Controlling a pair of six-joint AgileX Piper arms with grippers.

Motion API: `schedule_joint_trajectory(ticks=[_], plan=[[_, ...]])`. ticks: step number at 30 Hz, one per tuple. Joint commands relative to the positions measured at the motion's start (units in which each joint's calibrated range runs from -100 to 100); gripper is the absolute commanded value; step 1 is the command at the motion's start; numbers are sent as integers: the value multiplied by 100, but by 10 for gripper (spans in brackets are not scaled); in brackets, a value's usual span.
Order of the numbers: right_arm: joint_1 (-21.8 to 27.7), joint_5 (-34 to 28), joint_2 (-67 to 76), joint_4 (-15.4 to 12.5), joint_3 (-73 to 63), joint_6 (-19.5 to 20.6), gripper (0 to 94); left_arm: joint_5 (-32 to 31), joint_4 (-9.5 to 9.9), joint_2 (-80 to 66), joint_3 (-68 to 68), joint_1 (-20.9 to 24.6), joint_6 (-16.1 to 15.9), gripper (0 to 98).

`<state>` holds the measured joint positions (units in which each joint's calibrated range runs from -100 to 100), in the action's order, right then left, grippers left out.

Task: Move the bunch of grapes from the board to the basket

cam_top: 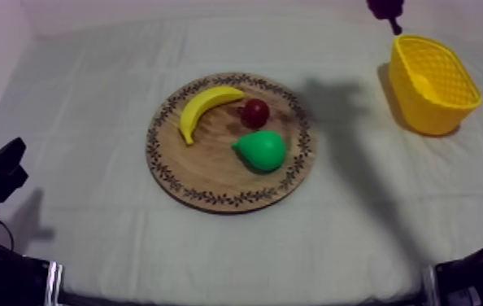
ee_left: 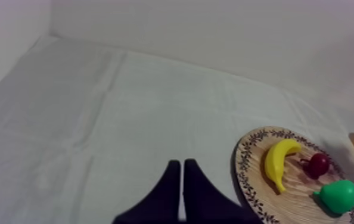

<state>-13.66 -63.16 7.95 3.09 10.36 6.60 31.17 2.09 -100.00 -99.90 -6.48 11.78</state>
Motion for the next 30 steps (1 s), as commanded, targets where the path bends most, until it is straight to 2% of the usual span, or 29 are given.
schedule_joint_trajectory(ticks=[1, 8, 15, 21, 30], plan=[[429, 244, 6, -27, 53, -206, 308, -5, 4, 0, 2, 0, 1, 1], [1222, 1009, -135, -125, 256, -727, 304, -5, 4, 0, 2, 0, 1, 1], [1809, 1476, -487, -212, 377, -1191, 304, -5, 4, 0, 2, 0, 1, 1], [2051, 1335, -982, -288, 367, -1457, 304, -5, 4, 0, 2, 0, 1, 1], [2090, 751, -1890, -357, 214, -1574, 311, -5, 4, 0, 2, 0, 1, 1]])
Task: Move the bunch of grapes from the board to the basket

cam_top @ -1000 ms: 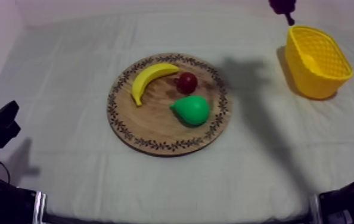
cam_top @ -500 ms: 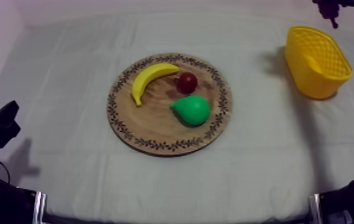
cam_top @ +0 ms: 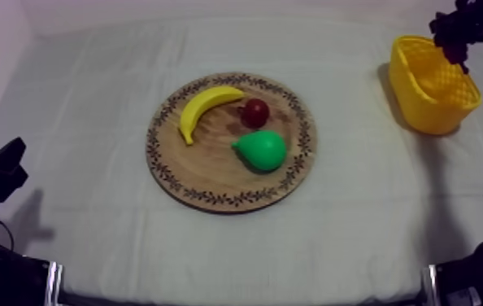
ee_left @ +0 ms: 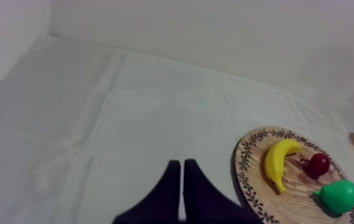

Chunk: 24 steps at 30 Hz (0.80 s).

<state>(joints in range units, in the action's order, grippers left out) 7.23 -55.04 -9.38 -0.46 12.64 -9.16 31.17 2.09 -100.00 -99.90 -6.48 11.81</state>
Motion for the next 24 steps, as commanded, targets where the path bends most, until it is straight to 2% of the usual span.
schedule_joint_trajectory(ticks=[1, 7, 11, 17, 24], plan=[[-2, -124, -264, -8, -40, -6, 312, -5, 4, 0, 2, 0, -1, 1], [-35, -653, -955, 5, -357, 9, 322, -5, 4, 0, 2, 0, 2, 1], [-26, -896, -1314, 9, -505, 22, 408, -5, 4, 0, 2, 0, -1, 1], [14, -851, -1485, -43, -489, 55, 554, -5, 4, 0, 2, 0, -1, 1], [-6, -559, -1003, -50, -204, 81, 592, -5, 4, 0, 2, 0, -1, 1]])
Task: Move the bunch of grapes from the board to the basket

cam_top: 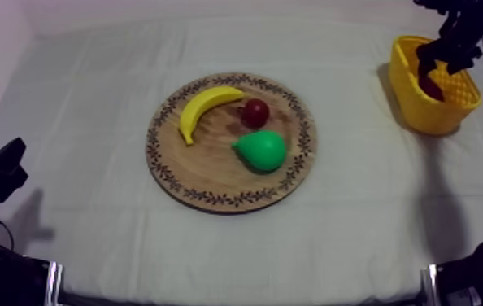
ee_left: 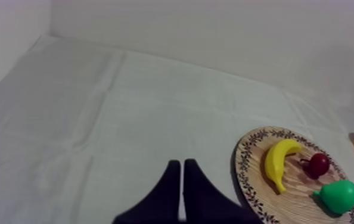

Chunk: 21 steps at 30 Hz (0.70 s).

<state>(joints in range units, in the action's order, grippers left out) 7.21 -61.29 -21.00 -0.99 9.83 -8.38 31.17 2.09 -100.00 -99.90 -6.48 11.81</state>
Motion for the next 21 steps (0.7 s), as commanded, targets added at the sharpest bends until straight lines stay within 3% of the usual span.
schedule_joint_trajectory(ticks=[1, 12, 21], plan=[[-6, 128, 296, 2, 160, 3, 590, -5, 4, 0, 2, 0, -1, 1], [80, 694, 2474, -22, 1333, 59, 530, -5, 4, 0, 2, 0, -1, 1], [93, 1277, 4580, 128, 2768, 214, 468, -5, 4, 0, 2, 0, -1, 1]])
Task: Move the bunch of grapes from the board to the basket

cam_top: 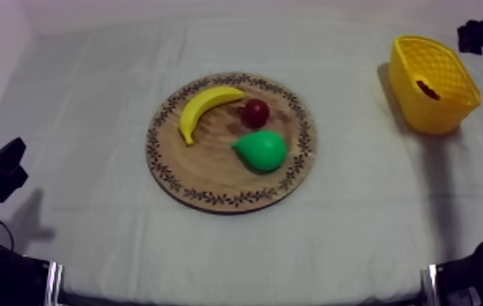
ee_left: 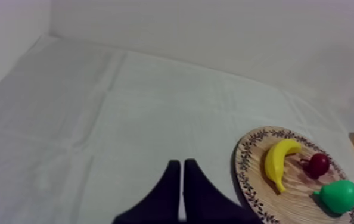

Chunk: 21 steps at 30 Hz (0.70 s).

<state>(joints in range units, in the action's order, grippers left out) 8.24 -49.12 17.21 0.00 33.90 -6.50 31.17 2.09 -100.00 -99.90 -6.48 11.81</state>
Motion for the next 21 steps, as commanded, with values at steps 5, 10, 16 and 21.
schedule_joint_trajectory(ticks=[5, 10, 16, 21], plan=[[-53, 345, 1855, 125, 1151, 148, 423, -5, 4, 0, 2, 0, -1, 1], [-151, 607, 2935, 263, 1926, 298, 381, -5, 4, 0, 2, 0, -1, 1], [-294, 956, 4206, 392, 2907, 511, 311, -5, 4, 0, 2, 0, -1, 1], [-410, 1238, 5176, 416, 3765, 599, 253, -5, 4, 0, 2, 0, -1, 1]])
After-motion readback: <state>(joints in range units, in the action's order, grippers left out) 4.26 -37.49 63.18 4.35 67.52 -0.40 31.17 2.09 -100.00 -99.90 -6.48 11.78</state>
